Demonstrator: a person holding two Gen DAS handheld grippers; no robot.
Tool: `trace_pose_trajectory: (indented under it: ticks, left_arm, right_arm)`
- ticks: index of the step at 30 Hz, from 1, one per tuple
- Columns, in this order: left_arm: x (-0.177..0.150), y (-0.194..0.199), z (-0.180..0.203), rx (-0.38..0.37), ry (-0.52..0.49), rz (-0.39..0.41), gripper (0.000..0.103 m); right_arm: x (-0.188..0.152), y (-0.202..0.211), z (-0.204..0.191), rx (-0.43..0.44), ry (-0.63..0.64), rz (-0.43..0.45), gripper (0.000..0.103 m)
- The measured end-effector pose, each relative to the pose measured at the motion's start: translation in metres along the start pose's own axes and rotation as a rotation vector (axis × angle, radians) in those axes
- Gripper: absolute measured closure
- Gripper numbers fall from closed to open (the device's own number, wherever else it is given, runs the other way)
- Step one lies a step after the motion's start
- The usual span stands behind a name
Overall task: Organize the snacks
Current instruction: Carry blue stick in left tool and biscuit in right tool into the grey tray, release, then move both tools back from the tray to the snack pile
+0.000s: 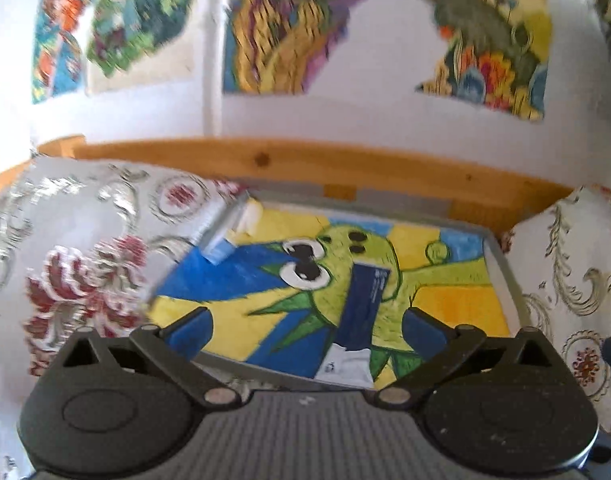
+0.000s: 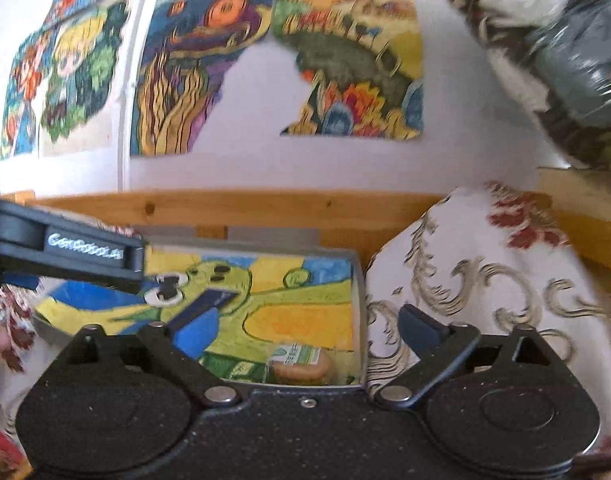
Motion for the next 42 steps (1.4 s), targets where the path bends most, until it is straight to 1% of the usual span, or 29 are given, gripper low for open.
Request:
trace_pose_trajectory:
  ticks: [2,5,9,15,19,24,29,37,42]
  left_arm:
    - [0.0,0.016,-0.007,0.0,0.013,0.023,0.001]
    - [-0.001,0.041,-0.019,0.009,0.033,0.057,0.001]
    - [-0.007,0.073,-0.036,0.02,0.059,0.096,0.001]
    - [-0.025,0.117,-0.058,0.006,0.065,0.101,0.001]
    - [-0.04,0.143,-0.071,-0.001,0.061,0.101,0.001]
    - [-0.062,0.168,-0.09,0.01,0.05,0.092,0.001]
    - [-0.085,0.183,-0.109,0.025,0.051,0.065,0.001]
    - [-0.119,0.191,-0.13,0.031,0.018,0.021,0.001]
    - [-0.135,0.19,-0.137,0.029,-0.014,0.001,0.001]
  right_arm:
    - [0.005,0.016,0.001,-0.01,-0.004,0.028,0.001]
    - [0.009,0.044,0.001,-0.02,0.001,0.07,0.001]
    - [0.009,0.081,-0.001,-0.032,-0.009,0.099,0.001]
    - [0.005,0.136,-0.014,-0.027,-0.006,0.129,0.001]
    - [-0.003,0.169,-0.021,-0.021,-0.01,0.132,0.001]
    - [-0.017,0.199,-0.035,-0.004,0.017,0.114,0.001]
    - [-0.033,0.22,-0.047,0.018,0.037,0.065,0.001]
    - [-0.059,0.24,-0.069,0.067,0.047,-0.05,0.001]
    - [-0.069,0.242,-0.084,0.098,0.077,-0.085,0.001]
Point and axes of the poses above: each gripper's, at about its wrist camera, not at the fingertips, and y roughly against the way its jaws point, z to its right, x to its top, the point moved 5 cm from there along -y, roughly the way its jaws point
